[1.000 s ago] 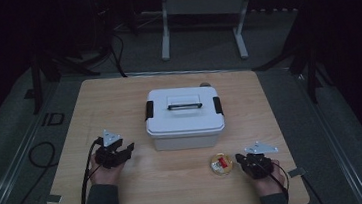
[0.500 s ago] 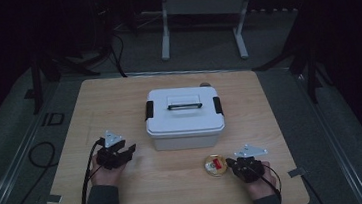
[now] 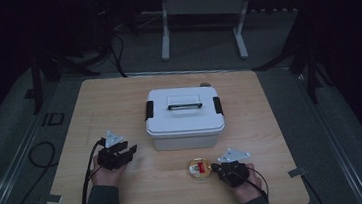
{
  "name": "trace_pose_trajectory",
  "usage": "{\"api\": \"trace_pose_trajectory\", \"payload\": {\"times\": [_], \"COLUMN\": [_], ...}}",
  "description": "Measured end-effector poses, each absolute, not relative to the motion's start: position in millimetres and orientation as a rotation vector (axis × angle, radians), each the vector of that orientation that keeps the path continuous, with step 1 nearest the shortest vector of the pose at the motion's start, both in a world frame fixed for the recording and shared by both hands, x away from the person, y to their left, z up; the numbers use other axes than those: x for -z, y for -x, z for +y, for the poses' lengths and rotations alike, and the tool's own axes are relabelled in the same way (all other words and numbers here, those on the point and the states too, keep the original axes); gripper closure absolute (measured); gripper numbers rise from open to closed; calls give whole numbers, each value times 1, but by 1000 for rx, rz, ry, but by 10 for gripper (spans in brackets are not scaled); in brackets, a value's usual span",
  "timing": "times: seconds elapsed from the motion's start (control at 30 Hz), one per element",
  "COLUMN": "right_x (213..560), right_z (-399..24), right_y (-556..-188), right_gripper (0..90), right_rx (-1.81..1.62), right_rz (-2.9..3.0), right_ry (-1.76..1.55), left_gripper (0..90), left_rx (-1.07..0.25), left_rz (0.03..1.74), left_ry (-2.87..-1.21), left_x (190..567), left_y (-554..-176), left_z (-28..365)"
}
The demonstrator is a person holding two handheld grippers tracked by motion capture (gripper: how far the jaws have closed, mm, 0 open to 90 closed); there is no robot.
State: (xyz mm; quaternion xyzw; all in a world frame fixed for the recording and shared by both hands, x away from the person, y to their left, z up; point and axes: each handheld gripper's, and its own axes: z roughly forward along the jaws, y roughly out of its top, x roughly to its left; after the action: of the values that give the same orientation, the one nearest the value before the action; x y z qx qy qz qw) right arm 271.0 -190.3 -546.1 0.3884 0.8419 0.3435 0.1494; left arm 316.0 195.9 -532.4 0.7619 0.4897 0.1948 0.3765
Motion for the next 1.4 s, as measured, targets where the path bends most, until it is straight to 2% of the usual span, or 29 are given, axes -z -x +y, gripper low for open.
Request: {"api": "trace_pose_trajectory", "payload": {"times": [0.8,0.87,0.9,1.1,1.3,1.4], "right_x": [553,551,551,543,541,540], "right_z": [-120,-123,-123,-151,-165,-168], "right_y": [-263,-263,-263,-269,-269,-269], "right_gripper": [892,821,821,677,628,616], "right_rx": [-1033,-1033,-1033,-1076,-1061,-1062], "right_rz": [2536,2526,2526,2453,2420,2410], "right_ry": [-825,-827,-827,-941,-987,-995], "left_gripper": [658,664,664,714,860,898], "left_rx": [-402,-393,-389,-350,-291,-278], "left_rz": [1100,1077,1065,961,847,808], "left_ry": [-1988,-1989,-1984,-2010,-2065,-2108], "left_x": [523,520,519,511,509,510], "left_y": [-300,-299,-298,-296,-294,-294], "left_z": [175,172,170,147,120,105]}}
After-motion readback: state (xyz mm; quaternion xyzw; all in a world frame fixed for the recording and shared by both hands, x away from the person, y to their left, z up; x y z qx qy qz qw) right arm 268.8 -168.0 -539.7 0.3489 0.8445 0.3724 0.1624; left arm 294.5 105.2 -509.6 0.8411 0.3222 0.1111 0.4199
